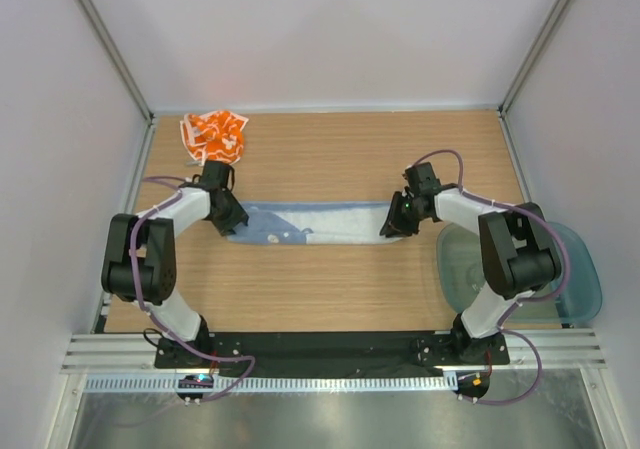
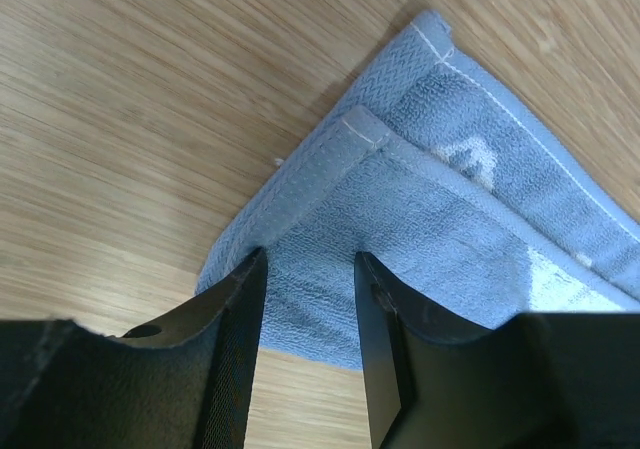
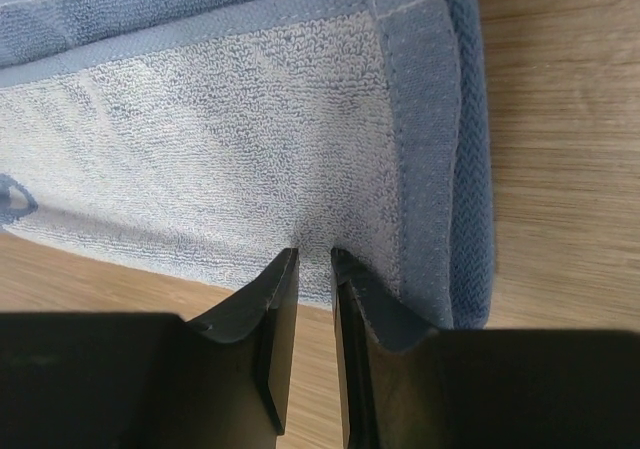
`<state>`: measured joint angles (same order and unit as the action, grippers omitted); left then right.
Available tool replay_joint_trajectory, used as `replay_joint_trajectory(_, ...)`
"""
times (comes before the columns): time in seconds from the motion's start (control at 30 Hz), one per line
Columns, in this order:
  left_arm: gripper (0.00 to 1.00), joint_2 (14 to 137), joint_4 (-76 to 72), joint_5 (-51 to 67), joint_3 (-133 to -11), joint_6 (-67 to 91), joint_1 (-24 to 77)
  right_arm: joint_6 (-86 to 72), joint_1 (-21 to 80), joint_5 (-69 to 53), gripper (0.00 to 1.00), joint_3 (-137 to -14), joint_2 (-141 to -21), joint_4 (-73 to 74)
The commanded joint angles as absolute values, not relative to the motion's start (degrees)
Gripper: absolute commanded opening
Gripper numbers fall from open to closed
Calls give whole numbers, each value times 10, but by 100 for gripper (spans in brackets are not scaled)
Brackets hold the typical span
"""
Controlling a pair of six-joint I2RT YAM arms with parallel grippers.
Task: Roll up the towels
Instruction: Fold the towel
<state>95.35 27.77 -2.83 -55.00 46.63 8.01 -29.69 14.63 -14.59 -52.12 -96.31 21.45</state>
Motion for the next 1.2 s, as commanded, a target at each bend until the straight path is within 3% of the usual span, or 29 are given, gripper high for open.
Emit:
replay_joint_trajectory(0.0, 43, 969, 289, -109, -533, 460, 59, -284, 132, -96, 29, -517, -1001, 238)
replay_joint_trajectory(0.27, 45, 981, 297, -116, -553, 454, 59, -278, 127, -89, 36, -530, -1011, 252)
replay_joint_trajectory(0.43, 56, 954, 309, -97, -571, 451, 62, -255, 147, -130, 56, -573, -984, 264)
replay_joint_trajectory(0.53, 65, 938, 341, -100, -595, 452, 63, -264, 152, -118, 61, -602, -954, 280)
replay_joint_trajectory(0.87, 89, 890, 493, -121, -742, 402, 62, -307, 156, -66, 67, -602, -857, 331)
replay_joint_trajectory(1.17, 92, 855, 504, -77, -743, 331, 58, -411, 159, -59, 66, -463, -796, 268)
